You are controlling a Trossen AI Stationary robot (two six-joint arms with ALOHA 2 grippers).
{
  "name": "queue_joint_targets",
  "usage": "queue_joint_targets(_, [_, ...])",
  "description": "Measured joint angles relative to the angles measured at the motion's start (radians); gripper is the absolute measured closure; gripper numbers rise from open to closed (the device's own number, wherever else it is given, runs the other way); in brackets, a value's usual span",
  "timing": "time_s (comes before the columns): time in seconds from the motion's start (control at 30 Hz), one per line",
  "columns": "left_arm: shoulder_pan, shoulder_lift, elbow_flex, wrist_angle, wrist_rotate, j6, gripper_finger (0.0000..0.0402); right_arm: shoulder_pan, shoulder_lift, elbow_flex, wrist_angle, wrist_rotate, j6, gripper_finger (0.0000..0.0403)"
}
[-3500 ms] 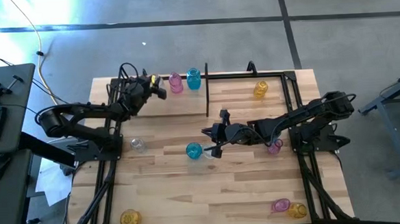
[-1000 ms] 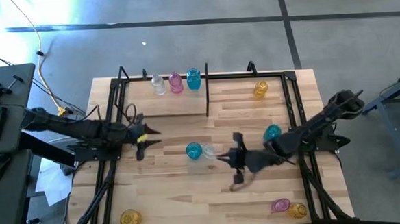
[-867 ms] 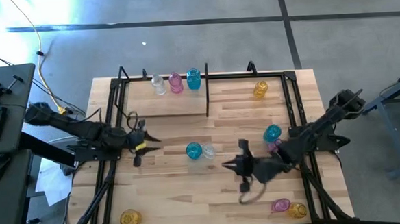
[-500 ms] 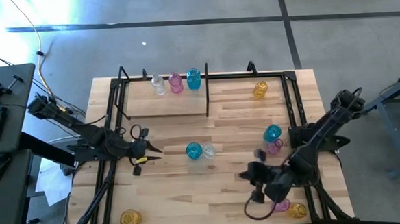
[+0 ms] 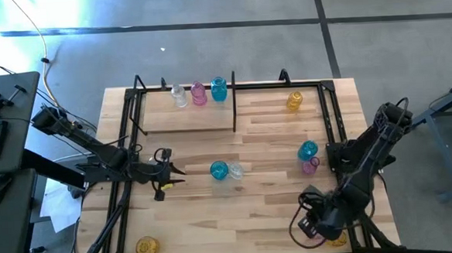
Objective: Sort vases onto shelf
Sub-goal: Put the bottom right yellow flower vase on the shelf
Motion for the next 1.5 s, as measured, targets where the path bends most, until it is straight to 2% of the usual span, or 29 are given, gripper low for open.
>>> queue_joint_targets(0.27, [0.0,0.002,-0.001,0.037,0.0,0.002,0.031,0.087,0.009,0.0,-0.007,-0.128,0.269,0.0318])
queue_joint_targets(0.47, [0.001,0.001,-0.097,0.307,-0.005,0.091,0.031,0.139,0.01,0.0,-0.014,-0.166,0.39,0.0315])
queue_joint_targets(0.6, [0.001,0.001,-0.168,0.428,-0.015,0.095,0.031,0.164,0.01,0.0,-0.029,-0.23,0.482,0.0315])
queue_joint_targets(0.73, [0.0,0.001,-0.188,0.444,-0.034,0.071,0.031,0.166,0.013,0.0,-0.028,-0.287,0.497,0.0307])
queue_joint_targets(1.07, [0.0,0.001,-0.191,0.453,-0.037,0.07,0.031,0.175,0.052,0.0,-0.081,-0.378,0.49,0.0254])
queue_joint_targets(1.5, [0.0,0.001,-0.191,0.46,-0.037,0.07,0.031,0.198,0.094,-0.001,-0.078,-0.331,0.435,0.0247])
